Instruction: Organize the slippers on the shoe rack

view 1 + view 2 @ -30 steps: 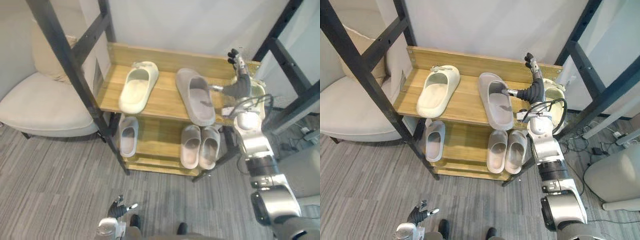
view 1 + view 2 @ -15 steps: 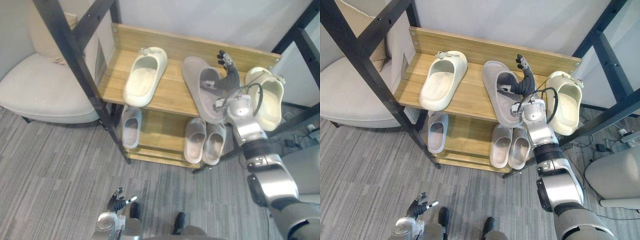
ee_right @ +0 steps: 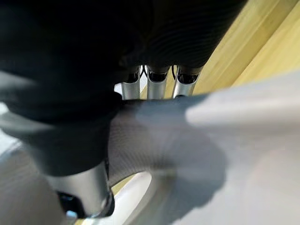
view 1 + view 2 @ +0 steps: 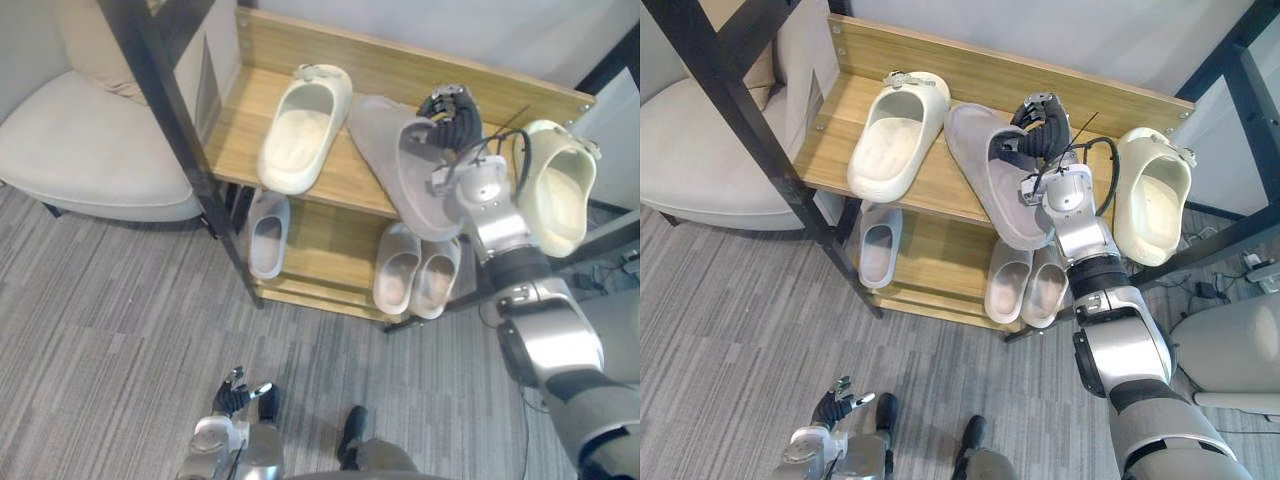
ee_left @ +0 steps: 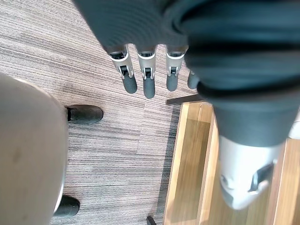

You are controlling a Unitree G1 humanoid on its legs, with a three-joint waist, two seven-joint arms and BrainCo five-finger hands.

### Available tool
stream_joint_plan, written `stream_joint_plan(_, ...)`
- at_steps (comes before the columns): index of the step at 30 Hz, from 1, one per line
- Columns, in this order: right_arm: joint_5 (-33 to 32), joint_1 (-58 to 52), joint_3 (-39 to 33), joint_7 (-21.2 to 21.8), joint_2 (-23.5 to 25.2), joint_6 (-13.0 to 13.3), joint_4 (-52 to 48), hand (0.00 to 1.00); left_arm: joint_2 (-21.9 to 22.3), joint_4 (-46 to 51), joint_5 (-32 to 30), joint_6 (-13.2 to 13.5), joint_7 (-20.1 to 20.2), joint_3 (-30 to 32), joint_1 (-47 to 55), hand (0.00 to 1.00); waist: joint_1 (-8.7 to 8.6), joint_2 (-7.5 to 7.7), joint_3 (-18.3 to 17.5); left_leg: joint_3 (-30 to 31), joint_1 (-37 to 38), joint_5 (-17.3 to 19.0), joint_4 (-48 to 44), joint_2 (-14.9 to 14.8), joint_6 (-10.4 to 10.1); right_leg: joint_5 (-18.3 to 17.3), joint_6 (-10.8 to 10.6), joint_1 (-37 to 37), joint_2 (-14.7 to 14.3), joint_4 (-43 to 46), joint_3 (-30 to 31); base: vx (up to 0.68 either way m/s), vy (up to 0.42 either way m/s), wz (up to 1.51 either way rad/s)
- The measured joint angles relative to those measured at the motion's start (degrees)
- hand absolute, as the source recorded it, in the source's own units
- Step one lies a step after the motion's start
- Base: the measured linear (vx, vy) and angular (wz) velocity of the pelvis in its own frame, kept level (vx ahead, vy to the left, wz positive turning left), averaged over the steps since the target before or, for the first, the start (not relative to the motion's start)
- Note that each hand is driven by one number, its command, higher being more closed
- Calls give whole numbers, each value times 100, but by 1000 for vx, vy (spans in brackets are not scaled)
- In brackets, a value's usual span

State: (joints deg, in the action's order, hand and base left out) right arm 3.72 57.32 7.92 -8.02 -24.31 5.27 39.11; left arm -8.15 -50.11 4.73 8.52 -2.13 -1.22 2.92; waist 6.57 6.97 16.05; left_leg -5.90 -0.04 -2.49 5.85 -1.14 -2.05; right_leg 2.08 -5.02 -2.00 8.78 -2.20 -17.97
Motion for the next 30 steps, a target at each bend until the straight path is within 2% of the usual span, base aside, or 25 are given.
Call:
stream_joint_plan(5,-53,-216,0,28,-27,12,-361,100,0,-1,-1,-8,0,1,0,0,-14,1,0,-4,7,0,-1,-1,0,0,0,-7,0,-2,2,0,0,0)
stream_joint_plan(12,-156,-1136,-103,29,-40,117,-1633,100,-1,-23,-13,-42,-1,5,10,0,-70,4,-4,-50,151,1,-2,-6,-1,1,-1,-123,3,2,51,-7,1,-3)
stream_joint_plan(14,-162,-1746,-115,20,-25,175,-2433,100,-4,-60,-23,-41,4,10,13,0,-111,4,-10,-107,213,4,-2,-7,-4,1,-1,-156,6,6,99,-35,0,-10)
stream_joint_plan(15,-163,-1795,-120,20,-18,187,-2503,100,-5,-62,-23,-41,5,11,14,0,-119,5,-11,-111,213,4,-2,-7,-4,1,-2,-154,6,6,103,-49,-3,-13)
stream_joint_plan(17,-169,-2333,-370,13,232,295,-3326,100,-8,-140,-64,-42,7,25,14,0,-217,3,-42,-165,217,5,0,-17,-4,0,-4,-122,7,10,165,-54,-6,-13)
stream_joint_plan(19,-193,-2628,-471,15,244,386,-3836,100,-9,-187,-125,-42,9,28,15,0,-306,-1,-59,-188,229,5,0,-20,-4,-2,-7,-119,7,10,196,-54,-11,-11)
stream_joint_plan(23,-211,-3340,-569,36,317,613,-4661,100,-5,-416,-249,-53,14,22,34,0,-430,-22,-317,-291,288,11,0,-28,-11,-8,-16,-117,1,9,299,-22,-5,-13)
stream_joint_plan(25,-212,-3999,-606,80,502,759,-5204,100,3,-555,-333,-54,22,14,56,0,-524,-48,-459,-294,362,19,0,-32,-18,-16,-25,-186,-2,8,302,0,0,0)
stream_joint_plan(30,-202,-4963,-475,293,832,842,-5593,100,29,-674,-355,-53,38,5,121,0,-592,-101,-681,-342,465,95,1,-39,-94,-43,-54,-200,1,53,361,-36,-3,-7)
